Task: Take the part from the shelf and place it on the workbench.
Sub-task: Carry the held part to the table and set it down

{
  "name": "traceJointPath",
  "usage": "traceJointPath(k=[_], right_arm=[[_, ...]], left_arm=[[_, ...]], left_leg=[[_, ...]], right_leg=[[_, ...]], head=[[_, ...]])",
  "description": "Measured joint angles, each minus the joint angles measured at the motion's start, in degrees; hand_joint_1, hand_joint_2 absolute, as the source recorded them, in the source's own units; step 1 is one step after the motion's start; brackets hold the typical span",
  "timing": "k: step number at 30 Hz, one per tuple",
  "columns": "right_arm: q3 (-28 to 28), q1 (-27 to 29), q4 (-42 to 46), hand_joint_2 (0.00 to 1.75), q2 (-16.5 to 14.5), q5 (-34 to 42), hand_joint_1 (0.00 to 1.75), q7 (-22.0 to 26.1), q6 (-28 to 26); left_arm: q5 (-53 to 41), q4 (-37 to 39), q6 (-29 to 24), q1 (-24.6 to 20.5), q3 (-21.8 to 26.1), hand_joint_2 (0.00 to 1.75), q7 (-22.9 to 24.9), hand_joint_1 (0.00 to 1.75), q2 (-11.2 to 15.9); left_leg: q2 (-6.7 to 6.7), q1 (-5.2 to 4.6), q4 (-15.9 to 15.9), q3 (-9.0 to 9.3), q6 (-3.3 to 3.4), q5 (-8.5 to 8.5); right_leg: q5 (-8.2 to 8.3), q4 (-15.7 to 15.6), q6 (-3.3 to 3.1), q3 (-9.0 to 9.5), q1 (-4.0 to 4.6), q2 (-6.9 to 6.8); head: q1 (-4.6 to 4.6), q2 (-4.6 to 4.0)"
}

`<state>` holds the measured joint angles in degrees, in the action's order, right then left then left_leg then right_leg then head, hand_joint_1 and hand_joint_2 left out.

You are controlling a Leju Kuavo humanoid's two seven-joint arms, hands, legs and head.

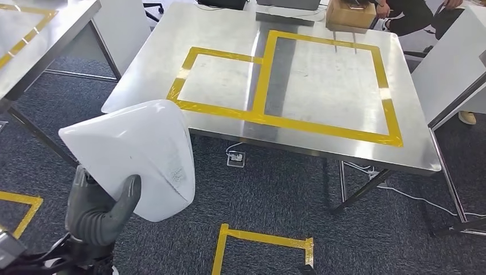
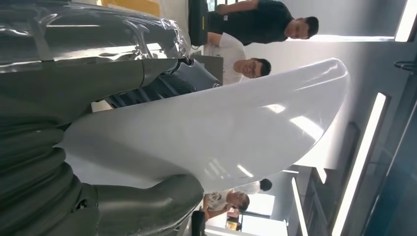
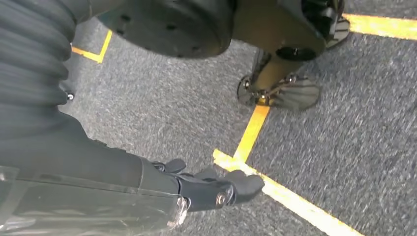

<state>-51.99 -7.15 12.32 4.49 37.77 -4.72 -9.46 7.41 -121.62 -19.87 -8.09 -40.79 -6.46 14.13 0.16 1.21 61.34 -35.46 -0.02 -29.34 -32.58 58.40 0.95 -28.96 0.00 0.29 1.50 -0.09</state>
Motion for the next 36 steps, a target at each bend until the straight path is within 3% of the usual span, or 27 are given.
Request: traceJointPath(k=[2, 4, 5, 6, 7, 9, 10, 11, 13, 16, 18, 20, 21, 22, 24, 26, 28, 31, 32, 34, 36], right_arm=[[0.0, -0.1, 0.0, 1.75, 0.0, 0.0, 0.0, 0.0, 0.0], [0.0, 0.0, 0.0, 1.75, 0.0, 0.0, 0.0, 0.0, 0.0], [0.0, 0.0, 0.0, 1.75, 0.0, 0.0, 0.0, 0.0, 0.0], [0.0, 0.1, 0.0, 1.75, 0.0, 0.1, 0.0, 0.0, 0.0], [0.0, 0.2, 0.0, 1.75, 0.0, 0.2, 0.0, 0.0, 0.0], [0.0, 0.2, 0.0, 1.75, 0.0, 0.5, 0.0, 0.0, 0.1], [0.0, 0.2, 0.0, 1.75, 0.1, 0.6, 0.0, 0.0, 0.2], [0.0, 0.2, 0.0, 1.75, 0.2, 0.8, 0.0, 0.1, 0.3], [0.0, 0.0, 0.0, 1.75, 0.5, 1.1, 0.0, 0.1, 0.6], [0.0, 0.0, 0.0, 1.75, 0.7, 1.3, 0.0, 0.2, 0.8], [0.0, 0.0, 0.0, 1.75, 0.8, 1.4, 0.0, 0.3, 0.9], [0.0, 0.0, 0.0, 1.75, 0.8, 1.4, 0.0, 0.3, 0.9], [0.0, 0.1, 0.0, 1.75, 0.8, 1.4, 0.0, 0.3, 0.9], [0.0, 0.1, 0.0, 1.75, 0.8, 1.5, 0.0, 0.3, 0.9], [0.0, 0.2, 0.0, 1.75, 0.8, 1.6, 0.0, 0.4, 0.9], [0.0, 0.1, 0.0, 1.75, 0.8, 1.7, 0.0, 0.6, 0.8], [0.0, 0.0, 0.0, 1.75, 0.8, 1.8, 0.0, 0.6, 0.7], [0.0, 0.0, 0.0, 1.75, 0.8, 1.8, 0.0, 0.7, 0.7], [0.0, -0.1, 0.0, 1.75, 0.8, 1.8, 0.0, 0.7, 0.7], [0.0, -0.1, 0.0, 1.75, 0.8, 1.8, 0.0, 0.7, 0.7], [0.0, 0.1, 0.0, 1.75, 0.8, 1.9, 0.0, 1.0, 0.7]], left_arm=[[0.0, 0.0, 0.0, 0.0, 0.0, 1.75, 0.0, 1.75, 0.0], [0.0, 0.0, 0.0, 0.0, 0.0, 1.75, 0.0, 1.75, -0.1], [0.0, 0.0, 0.0, 0.0, 0.0, 1.75, 0.0, 1.75, -0.1], [0.0, 0.0, 0.0, 0.0, 0.0, 1.75, 0.0, 1.75, -0.1], [-0.1, 0.0, 0.1, 0.0, 0.0, 1.75, 0.0, 1.75, -0.1], [-0.3, 0.0, 0.3, -0.1, 0.0, 1.75, 0.2, 1.75, -0.3], [-0.5, 0.0, 0.5, -0.2, 0.0, 1.75, 0.2, 1.75, -0.4], [-0.6, 0.1, 0.6, -0.4, 0.0, 1.75, 0.3, 1.75, -0.6], [-0.9, 0.2, 0.7, -0.6, -0.1, 1.75, 0.5, 1.75, -1.1], [-1.2, 0.3, 0.8, -0.8, -0.2, 1.75, 0.6, 1.75, -1.7], [-1.2, 0.4, 0.9, -1.1, -0.2, 1.75, 0.6, 1.75, -1.8], [-1.3, 0.6, 0.9, -1.1, -0.3, 1.75, 0.6, 1.75, -1.8], [-1.3, 0.8, 0.9, -1.1, -0.3, 1.75, 0.6, 1.75, -1.8], [-1.3, 0.9, 0.9, -1.2, -0.3, 1.75, 0.7, 1.75, -1.8], [-1.3, 1.1, 0.8, -1.2, -0.3, 1.75, 0.8, 1.75, -1.8], [-1.3, 1.2, 0.7, -1.3, -0.4, 1.75, 1.0, 1.75, -1.9], [-1.3, 1.3, 0.6, -1.5, -0.5, 1.75, 1.4, 1.75, -1.9], [-1.3, 1.4, 0.5, -1.9, -0.6, 1.75, 1.9, 1.75, -1.9], [-1.3, 1.4, 0.5, -2.1, -0.6, 1.75, 2.0, 1.75, -1.9], [-1.0, 1.5, 0.6, -2.5, -0.6, 1.75, 2.2, 1.75, -1.9], [-0.4, 1.8, 0.7, -2.8, -0.7, 1.75, 2.4, 1.75, -1.9]], left_leg=[[0.11, 0.21, -0.1, 0.5, 0.59, -0.34], [0.24, 0.18, -0.1, 0.98, 0.97, -0.81], [0.23, 0.13, -0.1, 1.25, 1.04, -1.07], [0.18, 0.06, -0.1, 1.59, 1.06, -1.35], [0.1, -0.04, -0.1, 2.05, 1.06, -1.66], [-0.06, -0.19, -0.2, 2.99, 1.0, -2.29], [-0.2, -0.27, -0.3, 3.37, 0.88, -2.55], [-0.3, -0.26, -0.4, 3.54, 0.69, -2.7], [-0.49, -0.19, -0.8, 3.61, 0.12, -2.71], [-0.45, -0.19, -0.7, 3.76, -0.77, -3.27], [-0.4, -0.19, 3.8, 1.43, -1.18, -5.35], [-0.39, -0.16, 10.3, -2.9, -1.54, -7.31], [-0.35, -0.14, 12.0, -4.42, -1.69, -6.99], [-0.3, -0.14, 11.7, -4.96, -1.81, -5.57], [-0.11, -0.11, 6.1, -3.13, -1.89, -0.78], [0.05, -0.17, 1.1, -0.84, -1.5, 1.42], [0.0, -0.27, 0.0, -0.25, -0.7, 0.75], [-0.17, 0.03, -0.4, 0.11, 0.32, 0.25], [-0.13, 0.17, -0.5, 0.37, 0.59, 0.1], [-0.02, 0.2, -0.5, 0.86, 1.0, -0.36], [-0.08, 0.18, -0.5, 1.42, 1.06, -0.89]], right_leg=[[-2.19, 4.4, 0.56, -1.99, -0.09, -0.04], [-5.03, 12.3, 0.96, -6.4, -0.19, -0.07], [-5.55, 15.3, 0.97, -8.43, -0.21, -0.07], [-4.94, 16.6, 0.85, -9.7, -0.21, -0.07], [-3.01, 15.4, 0.56, -9.89, -0.17, -0.07], [2.26, 8.6, -0.46, -7.89, 0.14, -0.04], [4.07, 5.3, -1.07, -6.7, 0.36, -0.05], [4.79, 3.0, -1.63, -5.82, 0.61, -0.07], [4.39, 1.4, -2.28, -5.2, 0.94, -0.14], [4.76, -1.2, -2.35, -3.51, 0.61, -0.26], [4.94, -2.4, -2.37, -2.38, 0.41, -0.33], [4.5, -2.5, -2.51, -1.89, 0.4, -0.27], [4.14, -2.4, -2.48, -1.61, 0.38, -0.21], [3.72, -2.2, -2.36, -1.25, 0.33, -0.12], [2.63, -1.6, -1.89, -0.39, 0.14, 0.11], [1.5, -0.9, -1.17, -0.1, 0.22, 0.33], [0.94, -0.6, -0.64, -0.15, 0.39, 0.37], [-0.04, 0.3, 0.01, -0.26, 0.33, 0.21], [-1.04, 2.2, 0.35, -1.19, 0.23, 0.15], [-3.61, 9.2, 0.98, -5.01, -0.06, 0.04], [-4.46, 14.9, 1.19, -9.01, -0.24, 0.01]], head=[[0.61, 0.0], [1.35, 0.0], [1.59, 0.0], [1.79, 0.0], [2.03, 0.0], [2.41, 0.0], [2.45, 0.0], [2.5, 0.0], [2.63, 0.0], [2.71, 0.0], [2.1, 0.0], [1.28, 0.0], [0.96, 0.0], [0.7, 0.0], [0.3, 0.0], [-0.4, 0.0], [-0.59, 0.0], [-0.14, 0.0], [0.11, 0.0], [0.82, 0.0], [1.35, 0.0]])
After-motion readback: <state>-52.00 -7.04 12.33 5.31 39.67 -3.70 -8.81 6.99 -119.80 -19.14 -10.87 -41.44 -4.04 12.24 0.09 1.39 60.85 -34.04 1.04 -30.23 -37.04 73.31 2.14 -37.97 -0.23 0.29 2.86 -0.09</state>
